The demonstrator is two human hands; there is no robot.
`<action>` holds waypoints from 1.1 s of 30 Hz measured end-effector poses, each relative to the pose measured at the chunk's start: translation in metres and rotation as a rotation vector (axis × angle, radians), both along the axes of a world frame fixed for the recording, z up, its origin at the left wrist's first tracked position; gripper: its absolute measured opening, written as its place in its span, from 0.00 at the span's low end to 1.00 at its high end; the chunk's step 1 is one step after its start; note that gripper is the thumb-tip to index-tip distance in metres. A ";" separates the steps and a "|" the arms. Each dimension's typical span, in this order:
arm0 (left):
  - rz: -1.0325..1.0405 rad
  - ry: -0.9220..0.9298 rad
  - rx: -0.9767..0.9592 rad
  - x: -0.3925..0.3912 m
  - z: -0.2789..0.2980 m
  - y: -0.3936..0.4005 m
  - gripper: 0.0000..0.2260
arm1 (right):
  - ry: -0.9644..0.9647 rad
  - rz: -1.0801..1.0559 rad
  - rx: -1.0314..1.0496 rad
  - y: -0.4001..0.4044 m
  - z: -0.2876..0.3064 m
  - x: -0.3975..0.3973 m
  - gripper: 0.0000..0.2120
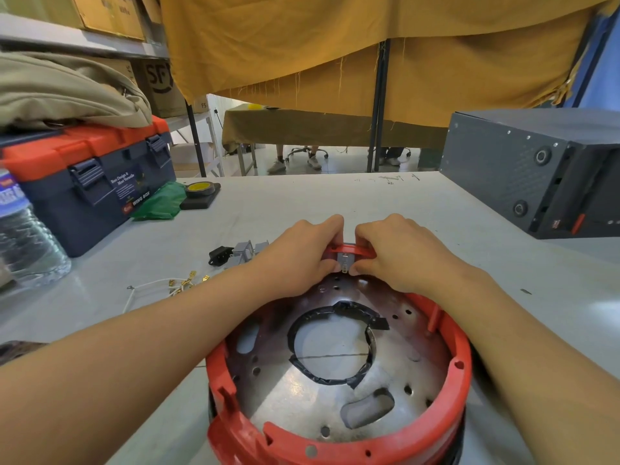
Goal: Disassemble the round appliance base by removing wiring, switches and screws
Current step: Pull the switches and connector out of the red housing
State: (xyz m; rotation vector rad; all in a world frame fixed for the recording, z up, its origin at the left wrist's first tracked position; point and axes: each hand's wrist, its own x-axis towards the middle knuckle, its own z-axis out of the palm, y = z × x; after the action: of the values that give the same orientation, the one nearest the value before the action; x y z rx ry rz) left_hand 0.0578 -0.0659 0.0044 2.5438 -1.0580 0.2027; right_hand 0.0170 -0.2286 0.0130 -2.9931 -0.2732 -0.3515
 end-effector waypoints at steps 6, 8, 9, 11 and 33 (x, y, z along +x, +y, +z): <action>-0.001 0.000 -0.002 0.000 -0.001 0.001 0.11 | 0.012 0.004 -0.004 0.001 0.002 0.001 0.13; 0.000 -0.004 -0.001 0.000 -0.001 0.000 0.11 | 0.012 0.007 -0.001 0.002 0.002 0.001 0.13; 0.001 -0.007 0.000 0.000 -0.001 0.000 0.11 | 0.012 0.008 0.001 0.002 0.002 0.001 0.13; 0.002 -0.015 0.001 0.000 -0.002 -0.001 0.11 | 0.009 0.012 0.000 0.002 0.002 0.001 0.12; -0.004 -0.054 0.069 -0.008 0.001 -0.002 0.10 | 0.002 0.031 -0.013 0.003 0.000 -0.003 0.11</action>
State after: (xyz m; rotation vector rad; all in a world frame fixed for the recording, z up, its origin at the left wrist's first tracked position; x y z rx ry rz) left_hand 0.0493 -0.0684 0.0051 2.6108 -1.1083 0.2391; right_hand 0.0139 -0.2256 0.0130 -2.9987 -0.3227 -0.3444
